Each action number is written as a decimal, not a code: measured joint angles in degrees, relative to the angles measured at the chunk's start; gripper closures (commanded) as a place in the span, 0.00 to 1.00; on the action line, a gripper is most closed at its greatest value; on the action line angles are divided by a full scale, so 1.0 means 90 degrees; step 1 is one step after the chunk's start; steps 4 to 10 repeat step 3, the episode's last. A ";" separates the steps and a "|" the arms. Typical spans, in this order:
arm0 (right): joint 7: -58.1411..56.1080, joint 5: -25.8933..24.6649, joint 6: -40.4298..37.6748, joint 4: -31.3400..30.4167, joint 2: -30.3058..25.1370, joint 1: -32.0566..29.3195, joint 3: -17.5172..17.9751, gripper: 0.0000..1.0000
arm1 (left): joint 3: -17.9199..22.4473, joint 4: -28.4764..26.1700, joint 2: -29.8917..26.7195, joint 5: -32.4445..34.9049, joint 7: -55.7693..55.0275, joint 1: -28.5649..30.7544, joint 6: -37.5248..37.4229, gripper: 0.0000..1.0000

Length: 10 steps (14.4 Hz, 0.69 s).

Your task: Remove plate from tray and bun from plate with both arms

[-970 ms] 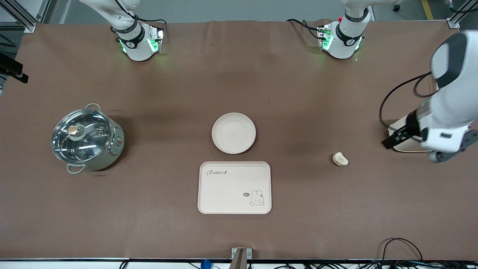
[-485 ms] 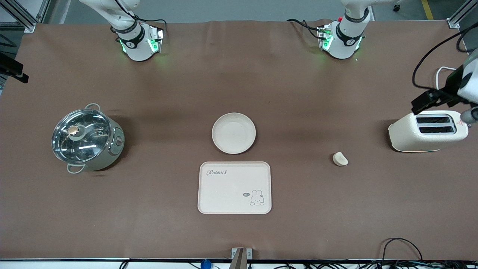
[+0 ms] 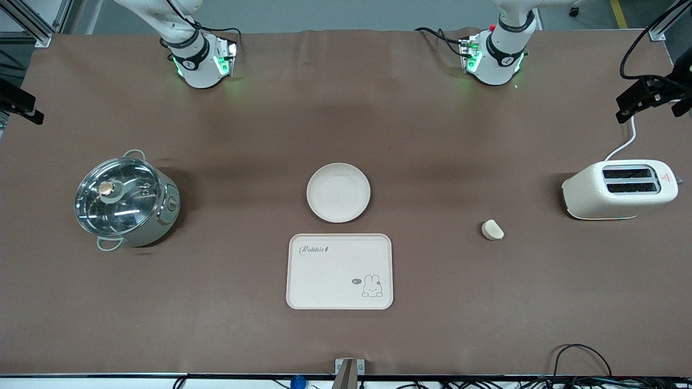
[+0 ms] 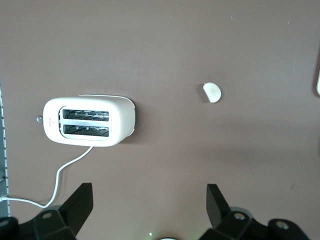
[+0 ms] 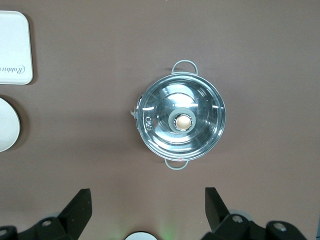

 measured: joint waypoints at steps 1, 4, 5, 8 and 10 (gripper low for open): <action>0.0000 0.0003 0.0014 -0.0001 0.0000 0.0000 0.0000 0.00 | 0.0012 -0.0026 -0.0031 -0.0021 0.0072 0.0012 -0.0062 0.00; 0.0000 0.0008 0.0031 -0.0001 0.0000 0.0000 0.0001 0.00 | 0.0016 -0.0038 -0.0039 -0.0064 0.0140 0.0017 -0.0211 0.00; 0.0000 0.0008 0.0031 -0.0001 0.0000 0.0000 0.0001 0.00 | 0.0016 -0.0038 -0.0039 -0.0064 0.0140 0.0017 -0.0211 0.00; 0.0000 0.0008 0.0031 -0.0001 0.0000 0.0000 0.0001 0.00 | 0.0016 -0.0038 -0.0039 -0.0064 0.0140 0.0017 -0.0211 0.00; 0.0000 0.0008 0.0031 -0.0001 0.0000 0.0000 0.0001 0.00 | 0.0016 -0.0038 -0.0039 -0.0064 0.0140 0.0017 -0.0211 0.00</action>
